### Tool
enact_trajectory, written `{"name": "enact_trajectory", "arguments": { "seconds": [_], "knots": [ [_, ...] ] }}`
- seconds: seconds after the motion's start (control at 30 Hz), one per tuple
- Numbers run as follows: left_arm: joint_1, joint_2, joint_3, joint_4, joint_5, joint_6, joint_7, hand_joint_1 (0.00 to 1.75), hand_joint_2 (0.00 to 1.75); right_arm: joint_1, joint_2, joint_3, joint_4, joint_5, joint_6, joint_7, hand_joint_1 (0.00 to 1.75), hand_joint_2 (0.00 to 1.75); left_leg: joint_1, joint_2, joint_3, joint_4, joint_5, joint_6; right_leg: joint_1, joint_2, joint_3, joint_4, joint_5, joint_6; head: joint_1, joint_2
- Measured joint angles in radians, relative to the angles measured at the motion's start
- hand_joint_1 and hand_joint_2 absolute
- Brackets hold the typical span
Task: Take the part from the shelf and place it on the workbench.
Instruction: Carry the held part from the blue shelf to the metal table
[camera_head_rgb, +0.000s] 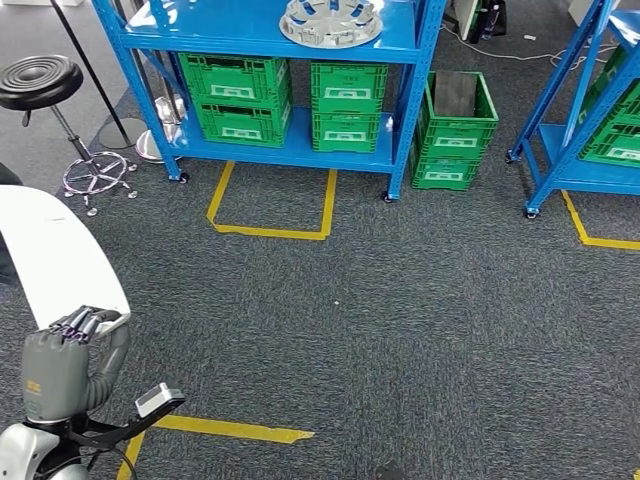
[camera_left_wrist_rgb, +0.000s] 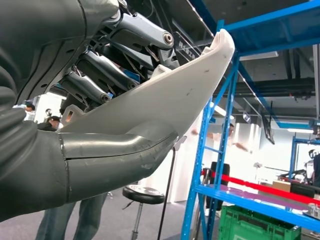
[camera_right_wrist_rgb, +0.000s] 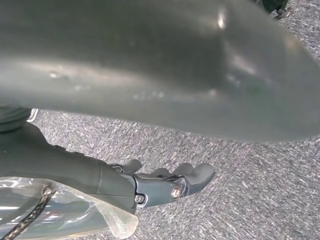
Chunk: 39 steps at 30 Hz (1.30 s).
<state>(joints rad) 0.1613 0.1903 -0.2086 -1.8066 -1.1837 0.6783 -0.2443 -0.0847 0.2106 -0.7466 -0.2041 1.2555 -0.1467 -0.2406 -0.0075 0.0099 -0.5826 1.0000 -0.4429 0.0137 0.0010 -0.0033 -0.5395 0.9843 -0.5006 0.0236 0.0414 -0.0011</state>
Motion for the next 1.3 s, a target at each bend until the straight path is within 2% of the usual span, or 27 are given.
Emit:
{"name": "enact_trajectory", "arguments": {
  "seconds": [0.7, 0.87, 0.93, 1.0, 1.07, 1.1, 1.13, 1.17, 1.2, 1.23, 1.3],
  "knots": [
    [-0.003, -0.003, 0.001, -0.006, -0.009, -0.008, 0.015, 1.75, 1.75, 0.000, 0.000, 0.000, 0.000, -0.002, 0.001, 0.005, 0.00, 0.00, -0.001, 0.000, -0.003, 0.001, 0.000, 0.001, -0.001, 0.000, 0.008, 0.000, 0.001, 0.001, 0.000, 0.000],
    [-0.003, -0.002, 0.001, -0.007, -0.009, -0.008, 0.017, 1.75, 1.75, -0.001, 0.000, 0.005, 0.000, 0.001, -0.007, 0.006, 0.00, 0.00, -0.005, -0.001, -0.007, 0.010, -0.003, 0.012, -0.003, -0.001, 0.008, -0.003, 0.005, 0.009, -0.001, 0.000],
    [-0.004, -0.003, 0.001, -0.010, -0.009, -0.008, 0.018, 1.75, 1.75, -0.001, 0.000, 0.008, 0.000, 0.002, -0.011, 0.007, 0.00, 0.00, 0.001, 0.001, -0.003, -0.004, 0.005, 0.019, -0.002, -0.001, 0.005, 0.002, -0.002, 0.014, 0.000, 0.000],
    [-0.005, -0.003, 0.001, -0.013, -0.009, -0.008, 0.018, 1.75, 1.75, -0.002, 0.000, 0.009, 0.000, 0.002, -0.012, 0.008, 0.00, 0.00, 0.007, 0.001, -0.001, -0.019, 0.015, 0.027, -0.002, 0.001, -0.025, 0.063, -0.046, 0.019, 0.003, 0.000],
    [-0.006, -0.003, 0.001, -0.013, -0.009, -0.008, 0.018, 1.75, 1.75, -0.001, 0.000, 0.010, 0.000, 0.003, -0.012, 0.009, 0.00, 0.00, 0.008, -0.002, -0.005, -0.021, 0.018, 0.029, -0.005, 0.002, -0.086, 0.196, -0.117, 0.024, 0.004, 0.000],
    [-0.005, -0.003, 0.001, -0.013, -0.009, -0.008, 0.018, 1.75, 1.75, -0.001, 0.000, 0.010, 0.000, 0.003, -0.012, 0.009, 0.00, 0.00, 0.008, -0.006, -0.008, -0.020, 0.019, 0.027, -0.007, 0.002, -0.113, 0.256, -0.141, 0.026, 0.004, 0.000],
    [-0.004, -0.003, 0.001, -0.013, -0.009, -0.008, 0.018, 1.75, 1.75, 0.000, 0.000, 0.010, 0.000, 0.003, -0.012, 0.009, 0.00, 0.00, 0.008, -0.011, -0.010, -0.019, 0.020, 0.026, -0.008, 0.002, -0.125, 0.286, -0.146, 0.028, 0.004, 0.000],
    [-0.004, -0.003, 0.001, -0.013, -0.009, -0.008, 0.018, 1.75, 1.75, 0.001, 0.000, 0.010, 0.000, 0.004, -0.012, 0.009, 0.00, 0.00, 0.009, -0.017, -0.012, -0.017, 0.021, 0.024, -0.009, 0.003, -0.117, 0.276, -0.130, 0.029, 0.004, 0.000],
    [-0.004, -0.003, 0.001, -0.013, -0.009, -0.008, 0.018, 1.75, 1.75, 0.001, 0.000, 0.010, 0.000, 0.004, -0.012, 0.009, 0.00, 0.00, 0.009, -0.026, -0.013, -0.014, 0.022, 0.022, -0.011, 0.007, -0.088, 0.223, -0.099, 0.028, 0.004, 0.000],
    [-0.005, -0.003, 0.001, -0.013, -0.009, -0.008, 0.018, 1.75, 1.75, 0.001, 0.000, 0.011, 0.000, 0.004, -0.012, 0.009, 0.00, 0.00, 0.010, -0.035, -0.014, -0.012, 0.023, 0.019, -0.013, 0.020, -0.046, 0.146, -0.065, 0.027, 0.004, 0.000],
    [-0.005, -0.003, 0.001, -0.013, -0.009, -0.008, 0.018, 1.75, 1.75, 0.000, 0.000, 0.011, 0.000, 0.002, -0.011, 0.008, 0.00, 0.00, 0.008, -0.053, -0.020, -0.005, 0.025, 0.008, -0.015, 0.049, 0.017, 0.024, -0.029, 0.020, 0.004, 0.000]
  ]
}}
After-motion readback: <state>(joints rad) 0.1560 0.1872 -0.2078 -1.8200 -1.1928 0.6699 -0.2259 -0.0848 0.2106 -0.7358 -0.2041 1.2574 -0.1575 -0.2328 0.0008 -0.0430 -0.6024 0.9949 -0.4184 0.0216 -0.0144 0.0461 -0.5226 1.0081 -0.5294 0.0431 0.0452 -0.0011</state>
